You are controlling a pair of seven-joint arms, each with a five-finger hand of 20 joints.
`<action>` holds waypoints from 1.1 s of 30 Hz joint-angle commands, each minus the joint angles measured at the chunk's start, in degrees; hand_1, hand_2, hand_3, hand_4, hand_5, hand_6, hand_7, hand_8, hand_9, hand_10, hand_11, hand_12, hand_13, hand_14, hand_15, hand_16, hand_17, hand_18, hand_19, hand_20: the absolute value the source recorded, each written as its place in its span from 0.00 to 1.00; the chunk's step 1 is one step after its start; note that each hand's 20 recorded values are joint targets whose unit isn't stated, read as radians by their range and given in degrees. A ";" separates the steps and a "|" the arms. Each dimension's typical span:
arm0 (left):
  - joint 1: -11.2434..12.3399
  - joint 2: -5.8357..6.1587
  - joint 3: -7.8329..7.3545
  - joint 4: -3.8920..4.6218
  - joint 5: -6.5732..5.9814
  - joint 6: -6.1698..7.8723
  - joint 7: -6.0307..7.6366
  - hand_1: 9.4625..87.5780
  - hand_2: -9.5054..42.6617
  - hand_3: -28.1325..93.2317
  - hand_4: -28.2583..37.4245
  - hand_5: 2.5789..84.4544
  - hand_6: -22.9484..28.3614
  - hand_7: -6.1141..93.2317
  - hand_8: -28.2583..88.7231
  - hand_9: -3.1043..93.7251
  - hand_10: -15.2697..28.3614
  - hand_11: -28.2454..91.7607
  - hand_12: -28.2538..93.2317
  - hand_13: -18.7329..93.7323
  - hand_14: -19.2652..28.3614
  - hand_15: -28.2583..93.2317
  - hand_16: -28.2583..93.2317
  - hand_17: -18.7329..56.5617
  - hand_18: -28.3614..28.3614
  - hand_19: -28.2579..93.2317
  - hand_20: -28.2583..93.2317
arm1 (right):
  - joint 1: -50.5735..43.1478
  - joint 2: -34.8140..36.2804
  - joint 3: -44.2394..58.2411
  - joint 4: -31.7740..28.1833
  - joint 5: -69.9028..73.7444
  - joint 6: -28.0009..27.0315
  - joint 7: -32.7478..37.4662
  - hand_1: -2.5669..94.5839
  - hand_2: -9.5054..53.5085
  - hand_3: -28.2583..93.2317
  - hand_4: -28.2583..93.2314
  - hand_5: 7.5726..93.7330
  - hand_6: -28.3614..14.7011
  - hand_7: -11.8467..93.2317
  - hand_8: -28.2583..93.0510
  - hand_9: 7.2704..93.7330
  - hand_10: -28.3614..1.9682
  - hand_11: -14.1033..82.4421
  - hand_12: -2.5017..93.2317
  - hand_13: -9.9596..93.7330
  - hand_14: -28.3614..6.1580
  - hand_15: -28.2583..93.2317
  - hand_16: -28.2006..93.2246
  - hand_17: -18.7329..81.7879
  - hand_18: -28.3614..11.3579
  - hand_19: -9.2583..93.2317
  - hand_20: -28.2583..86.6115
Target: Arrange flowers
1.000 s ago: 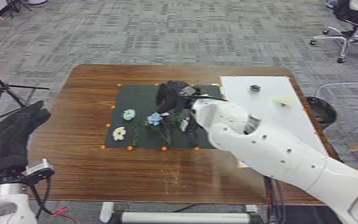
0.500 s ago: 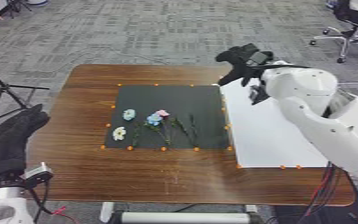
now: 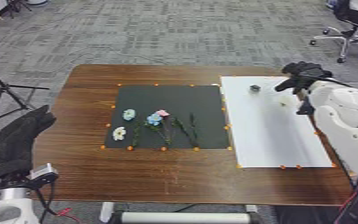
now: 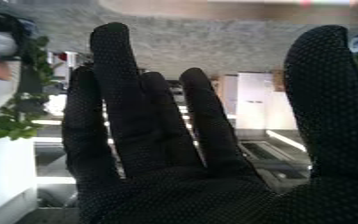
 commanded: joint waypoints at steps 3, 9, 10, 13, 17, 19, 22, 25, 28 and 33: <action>0.86 -0.85 0.33 -0.73 -0.05 -0.49 0.45 0.18 0.25 0.83 0.00 0.56 0.50 0.20 0.18 0.52 0.66 0.40 0.34 0.51 0.78 0.42 0.26 0.28 0.77 0.41 0.41 | -4.48 -0.91 1.53 2.27 -4.08 1.23 1.99 0.34 0.00 0.81 0.09 0.41 0.58 0.21 0.18 0.42 0.49 0.20 0.22 0.68 0.41 0.52 0.46 0.39 0.14 0.66 0.68; 0.86 -0.92 0.40 -0.89 -0.03 -0.21 0.36 0.18 0.25 0.83 0.00 0.56 0.50 0.20 0.18 0.52 0.66 0.40 0.34 0.51 0.78 0.42 0.26 0.28 0.77 0.41 0.41 | -5.86 -0.77 0.10 2.83 -3.29 6.53 3.16 0.42 0.00 0.82 0.06 0.48 0.63 0.26 0.17 0.50 0.53 0.24 0.21 0.75 0.49 0.55 0.47 0.42 0.17 0.67 0.67; 0.85 -0.92 0.39 -0.89 0.07 -0.29 0.31 0.18 0.25 0.83 0.00 0.56 0.50 0.20 0.18 0.52 0.66 0.40 0.34 0.51 0.78 0.42 0.26 0.28 0.77 0.41 0.41 | -5.97 -0.61 -0.50 2.94 -3.20 7.92 3.22 0.43 0.00 0.82 0.05 0.50 0.64 0.26 0.17 0.53 0.54 0.25 0.21 0.76 0.50 0.57 0.47 0.43 0.17 0.67 0.67; 0.79 -0.95 0.52 -0.91 -0.14 0.02 0.40 0.18 0.25 0.83 0.00 0.56 0.50 0.20 0.18 0.52 0.66 0.40 0.34 0.51 0.78 0.42 0.26 0.28 0.77 0.41 0.41 | -5.97 -0.59 -1.97 3.41 -3.53 10.80 2.76 0.45 0.00 0.82 0.05 0.55 0.66 0.28 0.16 0.58 0.55 0.27 0.20 0.78 0.52 0.59 0.47 0.44 0.17 0.68 0.68; 0.55 -0.85 0.67 -0.73 -0.18 0.04 0.33 0.18 0.25 0.83 0.00 0.56 0.50 0.20 0.18 0.52 0.66 0.40 0.34 0.51 0.78 0.42 0.26 0.28 0.78 0.41 0.41 | -5.64 -0.53 -4.10 4.06 -3.74 15.02 2.77 0.47 0.00 0.81 0.05 0.61 0.69 0.30 0.15 0.66 0.56 0.29 0.21 0.80 0.55 0.65 0.48 0.45 0.18 0.69 0.68; 0.35 -0.85 0.65 -0.69 -0.08 0.01 0.33 0.18 0.25 0.83 0.00 0.56 0.50 0.20 0.18 0.52 0.66 0.40 0.34 0.51 0.78 0.42 0.26 0.28 0.78 0.41 0.41 | -5.47 -0.86 -4.36 4.45 -4.20 15.37 2.44 0.48 0.00 0.80 0.05 0.64 0.71 0.31 0.15 0.70 0.57 0.30 0.21 0.81 0.55 0.67 0.49 0.46 0.19 0.69 0.69; 0.28 -0.83 0.67 -0.67 -0.13 0.00 0.39 0.18 0.25 0.83 0.00 0.56 0.50 0.20 0.18 0.52 0.66 0.40 0.34 0.51 0.78 0.42 0.26 0.28 0.78 0.41 0.41 | -5.47 -0.92 -4.82 4.76 -4.24 15.68 2.37 0.53 0.00 0.76 0.05 0.67 0.71 0.31 0.24 0.73 0.58 0.31 0.22 0.81 0.56 0.70 0.48 0.47 0.19 0.69 0.69; 0.58 -1.02 0.39 -0.85 -0.14 -0.05 0.50 0.18 0.25 0.83 0.00 0.56 0.50 0.20 0.18 0.52 0.66 0.40 0.34 0.51 0.78 0.42 0.26 0.28 0.78 0.41 0.41 | -5.01 0.06 -6.04 4.72 -4.17 17.63 1.93 0.57 0.00 0.72 0.06 0.71 0.71 0.32 0.26 0.77 0.58 0.32 0.23 0.82 0.57 0.71 0.48 0.48 0.19 0.69 0.70; 0.69 -0.91 0.23 -0.94 -0.28 0.10 0.60 0.18 0.25 0.83 0.00 0.56 0.50 0.20 0.18 0.52 0.66 0.40 0.34 0.51 0.78 0.42 0.26 0.28 0.78 0.41 0.41 | -3.41 1.82 -7.54 3.98 -3.05 21.45 1.65 0.60 0.00 0.71 0.06 0.76 0.72 0.31 0.27 0.84 0.61 0.27 0.30 0.85 0.60 0.71 0.49 0.49 0.20 0.70 0.70; 0.64 -0.54 -0.04 -1.06 -0.20 0.00 0.37 0.18 0.25 0.83 0.00 0.56 0.50 0.20 0.18 0.52 0.66 0.40 0.34 0.51 0.78 0.42 0.26 0.28 0.77 0.41 0.41 | 0.98 5.13 -10.22 0.40 0.64 27.31 1.69 0.62 0.00 0.71 0.07 0.82 0.73 0.32 0.28 0.90 0.61 0.24 0.34 0.87 0.62 0.72 0.49 0.51 0.20 0.71 0.71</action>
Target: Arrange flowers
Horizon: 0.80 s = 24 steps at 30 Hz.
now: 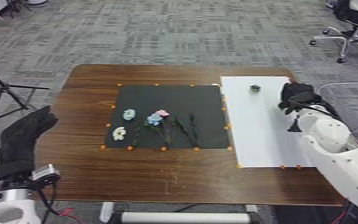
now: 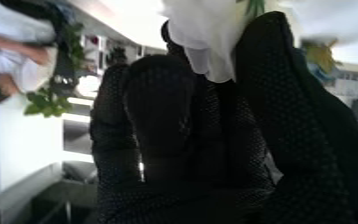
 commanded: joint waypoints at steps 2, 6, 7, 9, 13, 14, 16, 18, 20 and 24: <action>0.23 0.17 -0.56 -0.61 -0.13 -0.05 -0.01 0.18 0.25 0.83 0.00 0.56 0.50 0.20 0.18 0.52 0.66 0.40 0.34 0.51 0.78 0.42 0.26 0.28 0.77 0.41 0.41 | 7.22 6.00 -3.49 -6.91 5.95 9.51 -0.90 0.63 0.00 0.71 0.07 0.83 0.73 0.32 0.28 0.91 0.60 0.24 0.35 0.88 0.63 0.72 0.49 0.51 0.20 0.71 0.71; 0.36 0.42 -0.99 -0.52 -0.17 -0.08 -0.30 0.18 0.25 0.83 0.00 0.56 0.50 0.20 0.18 0.52 0.66 0.40 0.34 0.51 0.78 0.42 0.26 0.28 0.77 0.41 0.41 | 9.94 6.85 -6.19 -13.33 10.98 11.67 -2.34 0.63 0.00 0.72 0.07 0.83 0.73 0.32 0.28 0.91 0.60 0.23 0.36 0.87 0.63 0.72 0.50 0.51 0.20 0.71 0.71; 0.55 0.45 -1.03 -0.59 -0.38 -0.01 -0.37 0.18 0.25 0.83 0.00 0.56 0.50 0.20 0.18 0.52 0.66 0.40 0.34 0.51 0.78 0.42 0.26 0.28 0.78 0.41 0.41 | 10.92 6.63 -7.43 -14.58 12.31 11.62 -3.40 0.62 0.00 0.72 0.08 0.83 0.73 0.32 0.28 0.91 0.60 0.23 0.36 0.87 0.62 0.71 0.50 0.51 0.20 0.71 0.71; 0.47 0.46 -0.98 -0.51 -0.22 -0.09 -0.42 0.18 0.25 0.83 0.00 0.56 0.50 0.20 0.18 0.52 0.66 0.40 0.34 0.51 0.78 0.42 0.26 0.28 0.77 0.41 0.41 | 13.49 6.27 -11.33 -16.42 14.75 12.02 -5.09 0.63 0.00 0.72 0.08 0.83 0.73 0.32 0.28 0.91 0.60 0.22 0.36 0.87 0.62 0.71 0.50 0.51 0.20 0.71 0.71; 0.31 0.58 -0.91 -0.48 -0.02 -0.36 -0.35 0.18 0.25 0.83 0.00 0.56 0.50 0.20 0.18 0.52 0.66 0.40 0.34 0.50 0.78 0.42 0.26 0.28 0.78 0.41 0.41 | 18.26 5.15 -19.66 -18.44 20.05 7.78 -7.40 0.63 0.00 0.72 0.08 0.84 0.73 0.32 0.28 0.91 0.60 0.22 0.36 0.87 0.62 0.71 0.50 0.51 0.20 0.71 0.71; 0.37 0.58 -0.95 -0.55 -0.06 -0.31 -0.47 0.18 0.25 0.83 0.00 0.56 0.50 0.20 0.18 0.52 0.66 0.40 0.34 0.50 0.78 0.42 0.26 0.28 0.78 0.41 0.41 | 19.15 4.66 -21.58 -18.69 21.17 6.73 -7.97 0.63 0.00 0.72 0.08 0.84 0.73 0.32 0.28 0.91 0.60 0.22 0.36 0.87 0.62 0.71 0.50 0.51 0.20 0.71 0.71; 0.13 0.67 -0.87 -0.40 -0.18 -0.39 -0.50 0.18 0.25 0.83 0.00 0.56 0.50 0.20 0.18 0.52 0.66 0.40 0.34 0.50 0.78 0.42 0.26 0.28 0.78 0.41 0.41 | 20.17 3.47 -24.56 -19.54 22.64 5.67 -8.65 0.63 0.00 0.71 0.08 0.84 0.73 0.32 0.28 0.91 0.60 0.22 0.36 0.87 0.62 0.71 0.50 0.51 0.20 0.71 0.71; 0.13 0.59 -0.78 -0.42 -0.17 -0.36 -0.59 0.18 0.25 0.83 0.00 0.56 0.50 0.20 0.18 0.52 0.66 0.40 0.34 0.50 0.78 0.42 0.26 0.28 0.78 0.41 0.41 | 20.74 1.84 -26.63 -20.23 23.36 4.51 -9.74 0.63 0.00 0.71 0.08 0.84 0.73 0.32 0.28 0.91 0.60 0.22 0.36 0.87 0.62 0.71 0.50 0.51 0.20 0.71 0.71; 0.05 0.63 -0.73 -0.34 -0.15 -0.42 -0.70 0.18 0.25 0.83 0.00 0.56 0.50 0.20 0.18 0.52 0.66 0.40 0.34 0.50 0.78 0.42 0.26 0.28 0.78 0.41 0.41 | 21.46 0.36 -28.71 -20.79 23.73 4.96 -10.68 0.63 0.00 0.71 0.08 0.84 0.73 0.32 0.28 0.91 0.60 0.22 0.36 0.87 0.62 0.71 0.50 0.51 0.20 0.71 0.71; -0.13 0.63 -0.61 -0.19 -0.16 -0.51 -0.79 0.18 0.25 0.83 0.00 0.56 0.50 0.20 0.18 0.52 0.66 0.40 0.34 0.51 0.78 0.42 0.26 0.28 0.78 0.41 0.41 | 22.48 -3.24 -31.25 -20.20 23.77 4.51 -12.22 0.63 0.00 0.71 0.07 0.84 0.73 0.32 0.28 0.91 0.61 0.22 0.36 0.87 0.63 0.71 0.50 0.51 0.20 0.71 0.71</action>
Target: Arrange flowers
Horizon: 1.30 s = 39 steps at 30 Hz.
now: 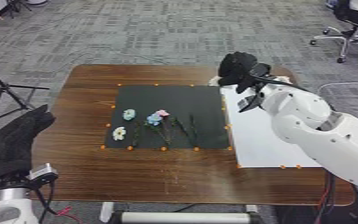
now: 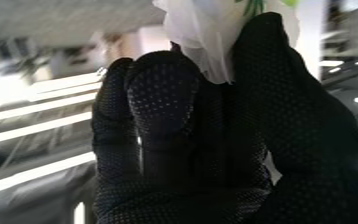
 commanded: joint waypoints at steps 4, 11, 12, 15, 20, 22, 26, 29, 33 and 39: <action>-0.59 0.25 0.51 0.00 0.02 -0.72 -0.65 0.18 0.25 0.83 0.00 0.56 0.50 0.20 0.18 0.52 0.66 0.40 0.34 0.51 0.77 0.42 0.26 0.28 0.77 0.41 0.41 | 1.14 -10.06 -7.11 0.44 -1.12 -0.23 -3.65 0.63 0.00 0.71 0.08 0.84 0.73 0.32 0.28 0.91 0.61 0.21 0.36 0.87 0.63 0.71 0.50 0.51 0.20 0.71 0.71; -0.51 -0.14 0.93 0.15 -0.17 -0.67 -0.47 0.18 0.25 0.83 0.00 0.56 0.50 0.20 0.18 0.52 0.66 0.40 0.34 0.51 0.77 0.42 0.26 0.28 0.78 0.41 0.41 | 1.19 -16.45 -7.08 7.05 -1.70 0.42 -2.55 0.62 0.00 0.72 0.07 0.84 0.73 0.32 0.28 0.91 0.61 0.21 0.35 0.87 0.63 0.71 0.50 0.51 0.20 0.71 0.71; -0.60 -0.12 1.02 0.17 -0.06 -0.81 -0.55 0.18 0.25 0.83 0.00 0.56 0.50 0.20 0.18 0.52 0.66 0.40 0.34 0.51 0.77 0.42 0.26 0.28 0.78 0.41 0.41 | 1.13 -17.34 -6.86 8.20 -2.33 0.61 -2.72 0.62 0.00 0.72 0.07 0.84 0.73 0.32 0.28 0.91 0.61 0.21 0.35 0.87 0.63 0.71 0.50 0.51 0.20 0.71 0.71; -1.13 0.03 1.34 0.40 0.01 -1.12 -0.64 0.18 0.25 0.83 0.00 0.56 0.50 0.20 0.18 0.52 0.66 0.40 0.34 0.51 0.77 0.41 0.26 0.28 0.77 0.41 0.41 | 0.52 -18.68 -6.28 10.56 -5.00 1.04 -3.11 0.62 0.00 0.72 0.07 0.84 0.74 0.32 0.28 0.90 0.62 0.21 0.34 0.87 0.63 0.71 0.50 0.51 0.20 0.71 0.71; -1.04 -0.09 1.21 0.39 0.01 -1.08 -0.61 0.18 0.25 0.83 0.00 0.56 0.50 0.20 0.18 0.52 0.65 0.40 0.34 0.51 0.77 0.41 0.26 0.28 0.77 0.41 0.41 | -0.98 -19.20 -5.28 13.39 -8.21 0.30 -3.37 0.62 0.00 0.72 0.07 0.84 0.74 0.32 0.27 0.90 0.62 0.20 0.33 0.87 0.63 0.71 0.50 0.51 0.20 0.71 0.71; -0.77 -0.24 1.15 0.30 -0.14 -0.99 -0.57 0.18 0.25 0.83 0.00 0.56 0.50 0.20 0.18 0.52 0.65 0.40 0.34 0.51 0.77 0.41 0.26 0.28 0.77 0.41 0.41 | -1.42 -19.07 -5.04 14.26 -9.37 0.57 -3.51 0.62 0.00 0.72 0.07 0.84 0.74 0.31 0.27 0.89 0.63 0.20 0.33 0.87 0.63 0.71 0.50 0.51 0.20 0.71 0.71; -0.81 -0.34 1.29 0.35 -0.11 -1.06 -0.51 0.18 0.25 0.83 0.00 0.56 0.49 0.20 0.18 0.52 0.65 0.40 0.34 0.51 0.77 0.41 0.26 0.28 0.77 0.41 0.41 | -2.19 -18.40 -4.13 14.98 -10.27 0.32 -3.33 0.62 0.00 0.72 0.07 0.84 0.74 0.32 0.27 0.89 0.63 0.20 0.33 0.87 0.63 0.71 0.50 0.51 0.20 0.71 0.71; -0.79 -0.45 1.17 0.32 -0.03 -1.36 -0.50 0.18 0.25 0.83 0.00 0.56 0.49 0.20 0.18 0.52 0.65 0.40 0.33 0.51 0.77 0.41 0.26 0.28 0.77 0.41 0.41 | -3.08 -17.47 -3.87 14.67 -11.16 0.25 -2.16 0.62 0.00 0.72 0.07 0.84 0.74 0.32 0.27 0.89 0.63 0.20 0.32 0.87 0.63 0.71 0.50 0.50 0.20 0.71 0.71; -0.70 -0.56 1.04 0.33 -0.13 -1.38 -0.41 0.18 0.25 0.83 0.00 0.56 0.49 0.20 0.18 0.52 0.65 0.40 0.33 0.51 0.77 0.41 0.26 0.28 0.77 0.41 0.41 | -4.54 -16.60 -2.87 14.76 -12.75 -1.36 -1.71 0.62 0.00 0.72 0.06 0.83 0.74 0.32 0.26 0.87 0.64 0.20 0.31 0.86 0.62 0.70 0.50 0.50 0.21 0.70 0.71; -0.80 -0.55 0.95 0.34 -0.04 -1.48 -0.47 0.18 0.25 0.83 0.00 0.56 0.50 0.20 0.18 0.52 0.65 0.40 0.34 0.51 0.77 0.42 0.26 0.28 0.77 0.41 0.41 | -5.79 -15.66 -0.71 13.99 -12.57 -5.55 -0.57 0.62 0.00 0.73 0.07 0.78 0.72 0.30 0.27 0.81 0.65 0.21 0.28 0.84 0.61 0.69 0.50 0.49 0.22 0.67 0.70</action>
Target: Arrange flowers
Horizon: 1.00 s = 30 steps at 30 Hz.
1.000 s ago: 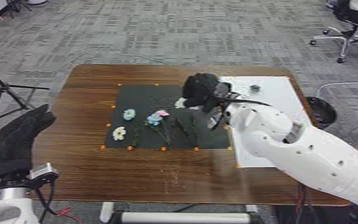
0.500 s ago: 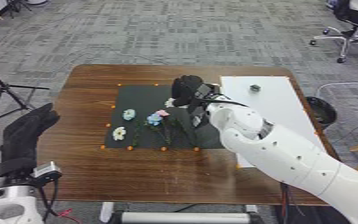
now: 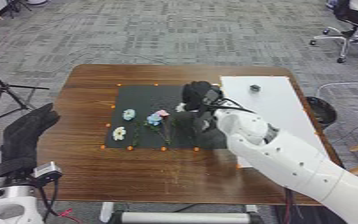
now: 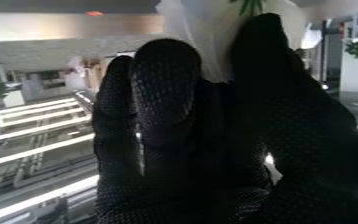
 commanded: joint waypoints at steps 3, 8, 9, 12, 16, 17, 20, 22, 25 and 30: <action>0.21 -0.48 -0.10 0.04 -0.05 -0.91 -0.21 0.18 0.25 0.83 0.00 0.56 0.50 0.20 0.18 0.52 0.66 0.40 0.34 0.51 0.77 0.42 0.26 0.28 0.77 0.41 0.41 | -2.26 2.12 3.19 -0.42 -0.34 -5.79 2.10 0.62 0.00 0.74 0.07 0.74 0.71 0.30 0.26 0.76 0.63 0.25 0.25 0.82 0.61 0.68 0.52 0.47 0.23 0.66 0.69; 0.45 -0.47 -0.19 -0.07 -0.08 -0.95 -0.41 0.18 0.25 0.83 0.00 0.56 0.50 0.19 0.18 0.52 0.66 0.40 0.34 0.50 0.78 0.42 0.26 0.28 0.78 0.41 0.41 | -1.85 2.89 3.17 -0.73 -0.28 -6.18 2.20 0.62 0.00 0.74 0.07 0.72 0.70 0.31 0.26 0.73 0.61 0.26 0.23 0.80 0.61 0.66 0.54 0.46 0.23 0.65 0.68; 0.42 -0.47 -0.21 -0.07 -0.14 -0.89 -0.31 0.18 0.25 0.83 0.00 0.56 0.50 0.19 0.18 0.52 0.66 0.40 0.34 0.50 0.78 0.42 0.26 0.28 0.78 0.41 0.41 | -1.70 2.90 3.33 -0.84 -0.02 -6.23 2.27 0.62 0.00 0.74 0.07 0.72 0.70 0.31 0.26 0.72 0.61 0.26 0.22 0.80 0.61 0.66 0.55 0.46 0.23 0.65 0.68; 0.33 -0.44 -0.18 -0.04 -0.10 -0.98 -0.37 0.18 0.25 0.83 0.00 0.56 0.51 0.19 0.18 0.52 0.66 0.40 0.34 0.50 0.78 0.42 0.26 0.28 0.78 0.41 0.41 | -0.96 2.83 3.34 -0.79 0.35 -5.67 2.27 0.60 0.00 0.74 0.08 0.71 0.69 0.31 0.26 0.72 0.60 0.27 0.21 0.80 0.60 0.66 0.54 0.46 0.23 0.65 0.68; 0.44 -0.49 -0.28 -0.12 -0.03 -1.19 -0.39 0.18 0.25 0.83 0.00 0.56 0.51 0.19 0.18 0.52 0.66 0.40 0.34 0.50 0.78 0.42 0.26 0.28 0.78 0.41 0.41 | 0.41 2.52 3.19 -0.59 1.03 -5.22 2.03 0.56 0.00 0.76 0.08 0.71 0.69 0.30 0.26 0.71 0.60 0.28 0.20 0.80 0.57 0.67 0.52 0.46 0.22 0.65 0.68; 0.22 -0.35 -0.19 -0.01 -0.08 -1.26 -0.51 0.18 0.25 0.83 0.00 0.56 0.51 0.19 0.18 0.52 0.66 0.40 0.34 0.50 0.78 0.42 0.26 0.28 0.78 0.41 0.41 | 0.72 2.62 3.16 -0.71 1.20 -5.19 2.02 0.56 0.00 0.76 0.08 0.71 0.69 0.30 0.26 0.71 0.60 0.28 0.20 0.80 0.57 0.67 0.51 0.46 0.22 0.65 0.68; 0.18 -0.31 -0.26 -0.06 0.06 -1.32 -0.64 0.18 0.25 0.83 0.00 0.56 0.51 0.19 0.18 0.52 0.66 0.40 0.34 0.50 0.78 0.42 0.26 0.28 0.78 0.41 0.41 | 1.52 2.55 3.14 -0.87 1.51 -4.99 1.96 0.52 0.00 0.78 0.08 0.70 0.69 0.30 0.26 0.71 0.58 0.28 0.20 0.79 0.56 0.68 0.50 0.45 0.21 0.65 0.68; 0.18 -0.20 -0.28 -0.06 0.01 -1.34 -0.70 0.18 0.25 0.83 0.00 0.56 0.51 0.19 0.18 0.52 0.66 0.40 0.34 0.50 0.78 0.42 0.26 0.28 0.78 0.41 0.41 | 2.00 2.60 3.20 -1.14 2.05 -5.04 1.92 0.51 0.00 0.78 0.08 0.70 0.69 0.30 0.25 0.71 0.58 0.28 0.20 0.79 0.55 0.68 0.50 0.45 0.21 0.65 0.68; 0.16 -0.22 -0.35 -0.11 0.14 -1.35 -0.83 0.18 0.25 0.83 0.00 0.55 0.51 0.19 0.18 0.51 0.66 0.40 0.34 0.50 0.78 0.42 0.26 0.28 0.78 0.41 0.41 | 2.46 2.96 3.14 -1.81 3.13 -5.02 2.04 0.48 0.00 0.80 0.08 0.69 0.69 0.29 0.23 0.70 0.57 0.28 0.20 0.78 0.55 0.69 0.50 0.45 0.21 0.65 0.68; 0.57 -0.35 -0.60 -0.22 0.02 -1.57 -0.82 0.18 0.24 0.83 0.00 0.55 0.51 0.19 0.18 0.51 0.67 0.40 0.34 0.50 0.78 0.42 0.26 0.28 0.78 0.41 0.41 | 2.75 3.58 3.74 -3.11 4.14 -6.28 1.22 0.44 0.00 0.81 0.09 0.66 0.69 0.30 0.15 0.69 0.53 0.27 0.20 0.77 0.53 0.70 0.49 0.44 0.20 0.65 0.68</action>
